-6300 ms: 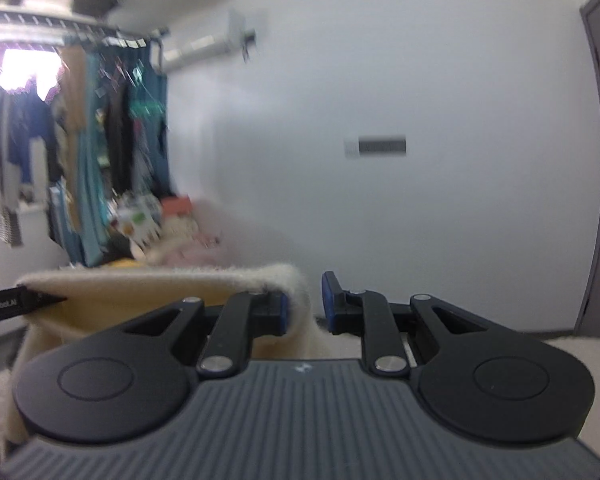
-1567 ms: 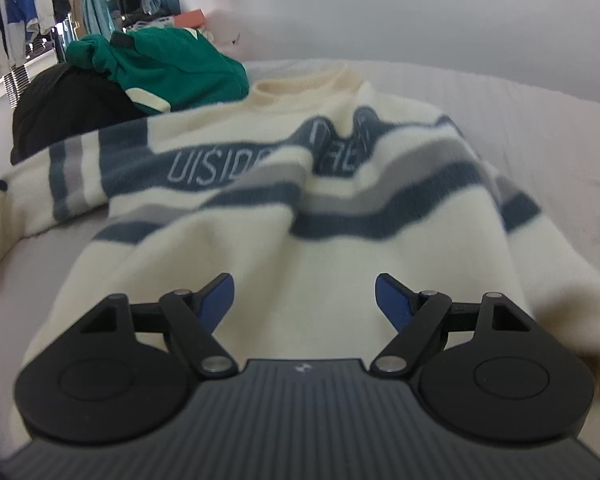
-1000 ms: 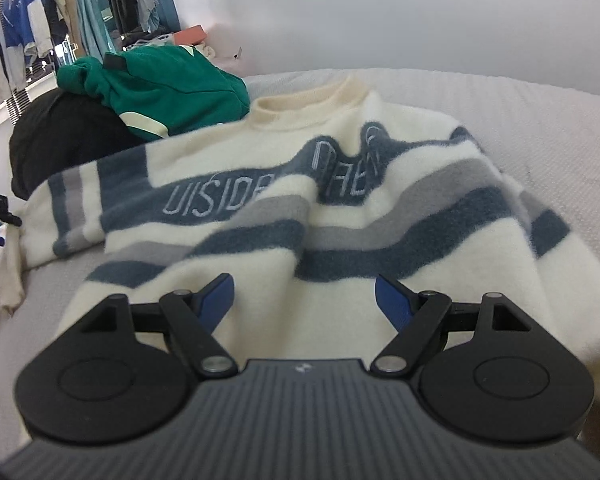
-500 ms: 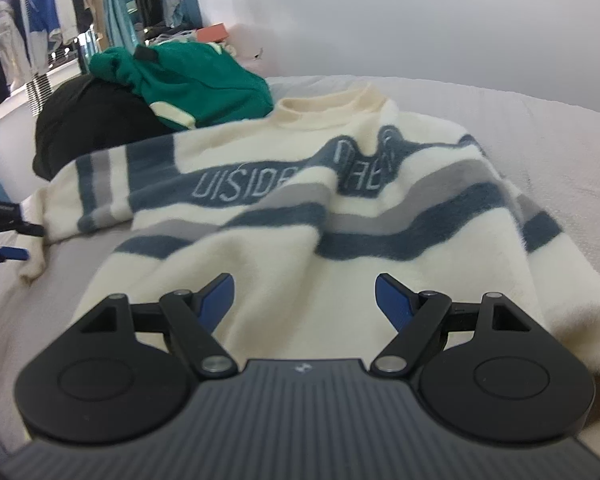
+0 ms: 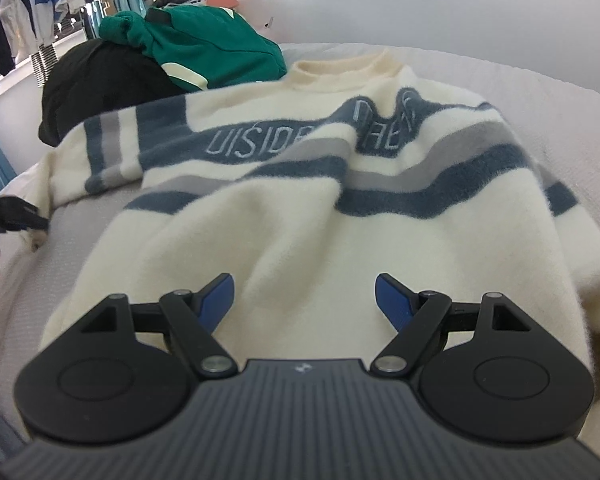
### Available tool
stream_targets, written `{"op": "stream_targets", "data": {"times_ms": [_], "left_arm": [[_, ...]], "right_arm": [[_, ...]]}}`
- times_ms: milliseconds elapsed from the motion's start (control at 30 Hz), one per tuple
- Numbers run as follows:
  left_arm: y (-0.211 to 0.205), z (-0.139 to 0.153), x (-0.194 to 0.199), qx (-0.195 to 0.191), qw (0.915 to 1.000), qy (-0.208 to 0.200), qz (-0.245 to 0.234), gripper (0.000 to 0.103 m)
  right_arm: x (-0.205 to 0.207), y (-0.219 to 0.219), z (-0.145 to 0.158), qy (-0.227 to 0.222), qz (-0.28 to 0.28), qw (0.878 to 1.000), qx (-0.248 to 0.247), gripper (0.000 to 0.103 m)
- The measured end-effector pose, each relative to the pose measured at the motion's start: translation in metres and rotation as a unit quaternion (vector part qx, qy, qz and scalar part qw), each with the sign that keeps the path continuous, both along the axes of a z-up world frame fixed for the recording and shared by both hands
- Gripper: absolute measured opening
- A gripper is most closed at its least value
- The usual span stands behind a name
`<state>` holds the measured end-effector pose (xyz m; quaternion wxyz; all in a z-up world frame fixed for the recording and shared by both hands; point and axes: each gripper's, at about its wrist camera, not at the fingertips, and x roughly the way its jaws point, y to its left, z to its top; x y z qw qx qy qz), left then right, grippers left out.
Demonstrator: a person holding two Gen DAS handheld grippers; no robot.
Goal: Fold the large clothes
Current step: 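Pull the held sleeve outward with the left tool and open it, then move the right tool to the other sleeve cuff and close on it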
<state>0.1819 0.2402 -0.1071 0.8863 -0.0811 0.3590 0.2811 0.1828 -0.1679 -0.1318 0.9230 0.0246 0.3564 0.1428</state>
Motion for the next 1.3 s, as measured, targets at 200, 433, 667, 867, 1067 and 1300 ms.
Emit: {"op": "stream_targets", "data": {"times_ms": [200,433,667,867,1067,1300], "left_arm": [[0.068,0.012,-0.019,0.002,0.9909,-0.063,0.119,0.009],[0.129,-0.004,-0.022,-0.052,0.9761,-0.080,0.195,0.009],[0.149,-0.018,0.001,-0.021,0.9686,-0.082,0.233,0.009],[0.140,-0.020,0.010,0.021,0.9701,-0.069,0.231,0.010],[0.129,-0.004,0.001,0.007,0.9652,-0.061,0.254,0.060],[0.087,0.027,-0.020,-0.015,0.9769,-0.074,0.200,0.078]], "right_arm": [[-0.002,0.001,-0.001,0.005,0.000,1.000,0.003,0.079],[0.004,0.008,-0.004,0.011,0.000,1.000,-0.009,0.079],[0.017,0.016,-0.004,-0.003,-0.007,0.999,-0.032,0.079],[0.026,0.017,-0.011,0.003,-0.005,0.999,-0.034,0.079],[0.022,0.016,-0.005,-0.012,0.004,1.000,-0.023,0.079],[0.013,0.010,0.006,-0.033,0.008,0.999,-0.011,0.079]]}}
